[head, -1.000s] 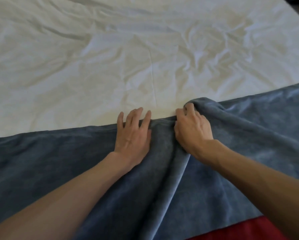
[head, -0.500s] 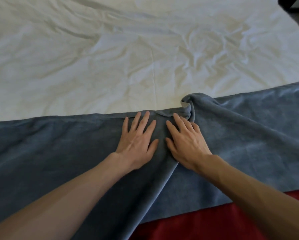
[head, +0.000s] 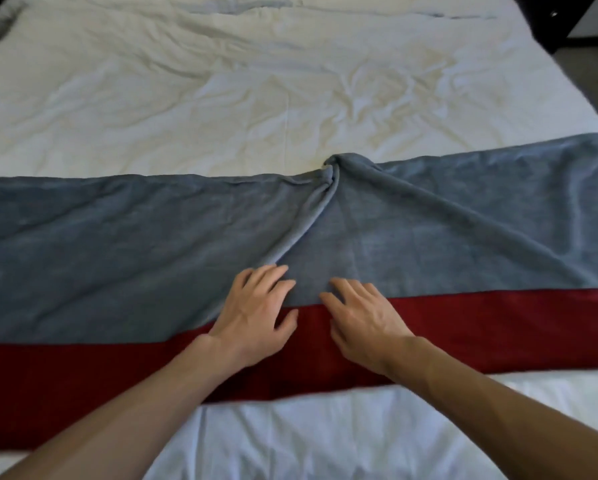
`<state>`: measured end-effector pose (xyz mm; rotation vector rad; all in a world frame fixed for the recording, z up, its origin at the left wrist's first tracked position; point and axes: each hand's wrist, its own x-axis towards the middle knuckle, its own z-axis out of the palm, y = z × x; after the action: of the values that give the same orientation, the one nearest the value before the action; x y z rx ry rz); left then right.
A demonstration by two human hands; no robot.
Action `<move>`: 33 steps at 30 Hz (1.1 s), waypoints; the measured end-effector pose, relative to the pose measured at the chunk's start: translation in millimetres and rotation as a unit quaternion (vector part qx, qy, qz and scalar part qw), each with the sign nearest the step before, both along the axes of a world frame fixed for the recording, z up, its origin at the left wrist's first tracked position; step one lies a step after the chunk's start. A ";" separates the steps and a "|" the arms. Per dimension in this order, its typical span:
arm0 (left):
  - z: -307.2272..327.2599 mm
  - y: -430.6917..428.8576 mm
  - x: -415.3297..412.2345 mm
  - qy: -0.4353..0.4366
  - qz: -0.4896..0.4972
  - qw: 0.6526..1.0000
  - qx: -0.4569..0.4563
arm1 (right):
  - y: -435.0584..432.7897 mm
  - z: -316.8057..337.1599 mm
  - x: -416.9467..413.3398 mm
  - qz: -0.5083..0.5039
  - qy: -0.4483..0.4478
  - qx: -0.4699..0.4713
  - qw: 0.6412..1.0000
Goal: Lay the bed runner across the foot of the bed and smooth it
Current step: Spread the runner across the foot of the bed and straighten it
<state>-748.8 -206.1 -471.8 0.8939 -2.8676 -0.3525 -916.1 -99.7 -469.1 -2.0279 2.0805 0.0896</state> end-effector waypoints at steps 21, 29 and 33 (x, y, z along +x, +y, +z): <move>-37.2 127.5 18.9 -0.184 0.019 0.977 0.104 | 105.2 -17.7 40.2 -0.030 0.027 -0.005 0.999; -51.3 174.3 12.2 -0.194 -0.024 0.981 0.019 | 145.8 -16.0 36.8 0.019 0.059 0.002 0.998; -48.3 170.5 17.2 -0.154 -0.047 0.987 0.024 | 144.3 -19.1 40.5 -0.007 0.015 0.005 1.000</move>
<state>-731.7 -35.6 -520.0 0.8928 -3.2059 -0.3175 -875.6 44.6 -488.2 -2.0173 2.1070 0.1278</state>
